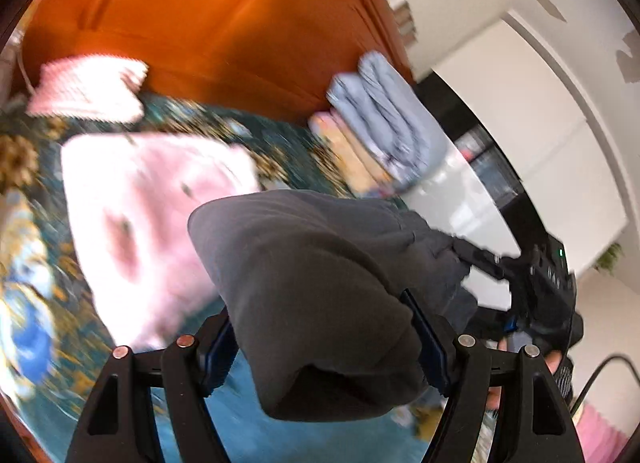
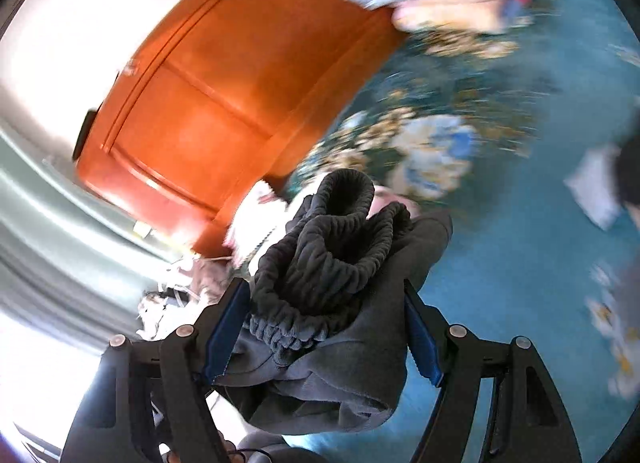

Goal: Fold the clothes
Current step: 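Lift the folded sweatpants with both grippers and carry them toward the pink blanket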

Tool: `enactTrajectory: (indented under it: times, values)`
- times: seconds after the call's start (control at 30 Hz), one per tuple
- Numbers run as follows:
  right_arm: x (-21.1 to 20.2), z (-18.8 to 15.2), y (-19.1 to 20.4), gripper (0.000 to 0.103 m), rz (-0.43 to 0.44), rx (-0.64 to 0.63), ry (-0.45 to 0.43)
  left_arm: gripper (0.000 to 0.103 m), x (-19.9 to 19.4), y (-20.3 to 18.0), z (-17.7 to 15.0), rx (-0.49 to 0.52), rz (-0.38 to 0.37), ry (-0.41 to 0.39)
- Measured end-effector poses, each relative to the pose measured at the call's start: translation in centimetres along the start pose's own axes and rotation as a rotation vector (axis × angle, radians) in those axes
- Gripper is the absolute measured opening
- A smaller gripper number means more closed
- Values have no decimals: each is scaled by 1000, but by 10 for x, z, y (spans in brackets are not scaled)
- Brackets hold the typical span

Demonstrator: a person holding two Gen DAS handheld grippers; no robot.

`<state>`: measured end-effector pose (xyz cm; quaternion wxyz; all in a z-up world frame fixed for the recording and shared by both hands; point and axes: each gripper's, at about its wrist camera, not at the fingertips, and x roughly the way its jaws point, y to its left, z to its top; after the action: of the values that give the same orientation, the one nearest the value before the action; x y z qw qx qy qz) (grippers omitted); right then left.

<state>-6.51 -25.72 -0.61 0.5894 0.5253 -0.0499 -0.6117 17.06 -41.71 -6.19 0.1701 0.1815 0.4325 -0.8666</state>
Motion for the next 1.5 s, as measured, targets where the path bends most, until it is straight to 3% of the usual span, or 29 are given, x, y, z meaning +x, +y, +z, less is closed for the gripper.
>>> enactTrajectory:
  times: [0.27, 0.37, 0.5, 0.6, 0.83, 1.0, 1.13, 1.2, 1.3, 1.4, 1.5]
  values:
    - [132, 67, 34, 75, 79, -141, 162, 78, 13, 59, 35, -47, 130, -111]
    - [161, 82, 41, 75, 124, -180, 183, 78, 25, 54, 43, 28, 177, -154]
    - [183, 93, 33, 75, 107, -208, 200, 78, 42, 55, 35, 88, 156, -93]
    - [191, 87, 9, 75, 125, -169, 232, 80, 43, 64, 24, 71, 101, -50]
    - [198, 65, -37, 79, 114, -67, 240, 84, 49, 114, 9, -259, -98, 50]
    - [171, 54, -45, 83, 84, -74, 179, 90, 45, 124, 0, -331, -194, 87]
    - [142, 46, -48, 84, 8, -90, 131, 102, 40, 127, -9, -382, -297, 101]
    - [125, 43, -41, 84, 0, -116, 77, 103, 36, 124, -7, -366, -294, 94]
    - [112, 37, -34, 84, 62, -105, 28, 103, 39, 124, -3, -364, -261, 81]
    - [133, 29, -37, 84, 113, -44, 67, 103, 53, 132, -6, -413, -233, 117]
    - [155, 16, -51, 85, 61, 14, 105, 103, 63, 138, -8, -461, -225, 142]
